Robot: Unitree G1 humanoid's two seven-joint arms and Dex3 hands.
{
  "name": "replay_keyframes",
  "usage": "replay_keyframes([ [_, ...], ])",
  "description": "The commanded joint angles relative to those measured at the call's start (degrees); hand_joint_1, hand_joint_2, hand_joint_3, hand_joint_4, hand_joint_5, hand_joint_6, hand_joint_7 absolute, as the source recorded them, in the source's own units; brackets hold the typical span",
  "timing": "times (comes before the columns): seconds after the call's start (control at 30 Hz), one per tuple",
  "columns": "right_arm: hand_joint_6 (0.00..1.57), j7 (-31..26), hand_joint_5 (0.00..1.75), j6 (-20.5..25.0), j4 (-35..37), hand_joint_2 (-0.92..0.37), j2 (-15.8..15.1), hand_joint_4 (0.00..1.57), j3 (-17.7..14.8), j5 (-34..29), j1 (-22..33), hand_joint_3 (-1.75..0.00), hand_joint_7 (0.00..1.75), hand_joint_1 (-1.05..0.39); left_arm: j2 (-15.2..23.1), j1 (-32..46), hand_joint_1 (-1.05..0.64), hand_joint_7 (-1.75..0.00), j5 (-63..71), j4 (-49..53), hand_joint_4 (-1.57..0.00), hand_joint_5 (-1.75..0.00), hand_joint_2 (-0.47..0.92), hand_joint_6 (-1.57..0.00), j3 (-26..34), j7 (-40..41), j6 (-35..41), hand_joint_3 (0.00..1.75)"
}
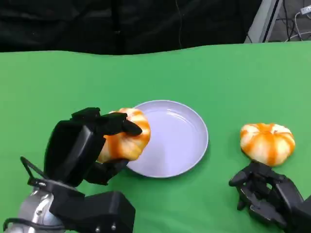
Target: Grasp the bread from the table and place it into the plate.
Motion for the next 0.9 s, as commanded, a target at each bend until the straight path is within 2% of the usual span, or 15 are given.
replay_keyframes([
  [0.03,0.64,-0.8,1.73,0.0,-1.0,-0.92,-0.2,0.57,0.4,-0.3,0.4,-0.49,1.23,-0.25,-1.9,-5.9,-0.11,-1.06,1.0,8.2,-0.90,-1.56,0.43,-1.03,-3.0,1.9,-1.7,1.06],
  [0.17,0.64,-1.4,1.73,0.1,-1.2,-0.92,0.1,0.56,0.7,-0.6,0.5,-0.49,1.23,-0.25,-2.7,-8.6,-0.10,-1.28,1.7,12.8,-0.81,-1.72,0.46,-0.91,-4.4,3.4,-2.6,1.03],
  [0.37,0.65,-1.7,1.74,-0.5,-0.8,-0.92,0.3,0.57,1.0,-0.7,0.3,-0.49,1.23,-0.25,-3.3,-13.0,-0.08,-1.40,1.2,19.6,-0.76,-1.75,0.48,-0.82,-5.9,3.9,-4.2,0.95],
  [0.9,0.65,-2.6,1.75,-0.8,-0.5,-0.92,0.1,0.58,1.6,-1.4,0.2,-0.50,1.24,-0.25,-4.9,-19.8,-0.08,-1.41,-1.6,30.3,-0.75,-1.75,0.53,-0.80,-7.7,3.0,-7.4,0.90],
])
